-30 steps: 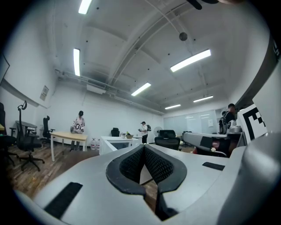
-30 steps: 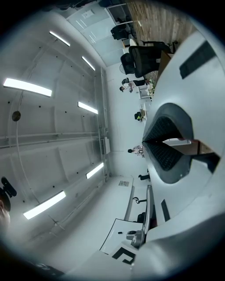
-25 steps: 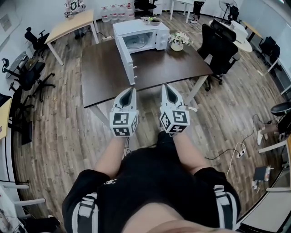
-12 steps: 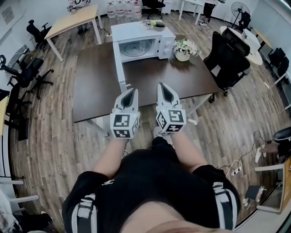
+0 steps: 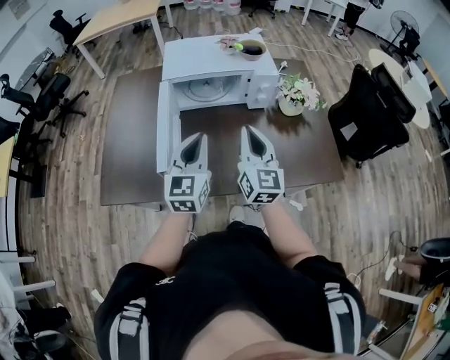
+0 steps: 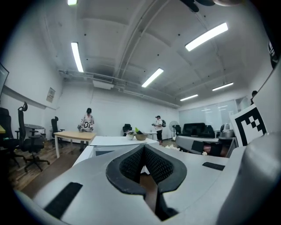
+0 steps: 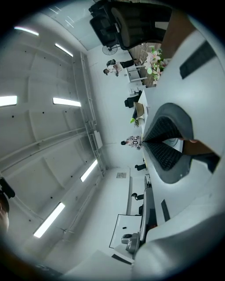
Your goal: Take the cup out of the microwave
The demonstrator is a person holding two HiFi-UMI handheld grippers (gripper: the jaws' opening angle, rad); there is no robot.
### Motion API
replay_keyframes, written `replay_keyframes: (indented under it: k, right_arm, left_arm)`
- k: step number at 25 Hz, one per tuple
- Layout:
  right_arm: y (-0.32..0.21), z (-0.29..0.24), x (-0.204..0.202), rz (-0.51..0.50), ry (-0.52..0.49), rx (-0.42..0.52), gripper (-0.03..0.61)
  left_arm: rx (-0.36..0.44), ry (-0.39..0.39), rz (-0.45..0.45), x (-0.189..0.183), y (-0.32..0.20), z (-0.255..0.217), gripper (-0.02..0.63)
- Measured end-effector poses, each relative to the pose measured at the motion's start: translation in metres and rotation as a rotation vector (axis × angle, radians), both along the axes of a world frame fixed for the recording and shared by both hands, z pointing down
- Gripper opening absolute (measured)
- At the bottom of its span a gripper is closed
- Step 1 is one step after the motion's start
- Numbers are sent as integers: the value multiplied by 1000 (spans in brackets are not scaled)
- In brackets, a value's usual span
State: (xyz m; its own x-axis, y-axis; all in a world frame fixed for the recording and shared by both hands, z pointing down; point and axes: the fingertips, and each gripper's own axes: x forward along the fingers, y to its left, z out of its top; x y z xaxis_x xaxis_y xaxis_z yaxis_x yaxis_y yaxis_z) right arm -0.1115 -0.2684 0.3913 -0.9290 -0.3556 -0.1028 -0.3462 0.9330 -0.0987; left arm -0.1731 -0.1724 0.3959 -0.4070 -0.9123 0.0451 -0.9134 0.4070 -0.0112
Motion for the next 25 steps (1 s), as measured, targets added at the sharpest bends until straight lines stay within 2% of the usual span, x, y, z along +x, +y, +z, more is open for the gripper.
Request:
replay_keyframes:
  k: [8, 14, 18, 19, 20, 21, 23, 25]
  right_arm:
    - [-67, -4, -60, -76, 9, -3, 0]
    - [-91, 4, -93, -81, 34, -6, 0]
    - [-100, 19, -111, -95, 55, 4, 0]
    - [-101, 22, -117, -109, 49, 6, 46]
    - [-101, 25, -125, -128, 43, 6, 176]
    - [-100, 28, -132, -144, 41, 2, 258]
    - [-102, 38, -151, -159, 54, -4, 333]
    - [-107, 53, -172, -160, 84, -13, 378]
  left_arm:
    - [-14, 46, -92, -49, -59, 4, 2]
    - [-9, 73, -123, -89, -81, 11, 2]
    - [-6, 73, -128, -102, -90, 13, 2]
    - [-6, 70, -130, -103, -92, 14, 2]
    - [-5, 69, -132, -105, -93, 14, 2]
    - [-6, 67, -133, -107, -94, 14, 2]
    - [-12, 65, -138, -111, -96, 16, 2]
    - [-20, 66, -144, -116, -98, 19, 2]
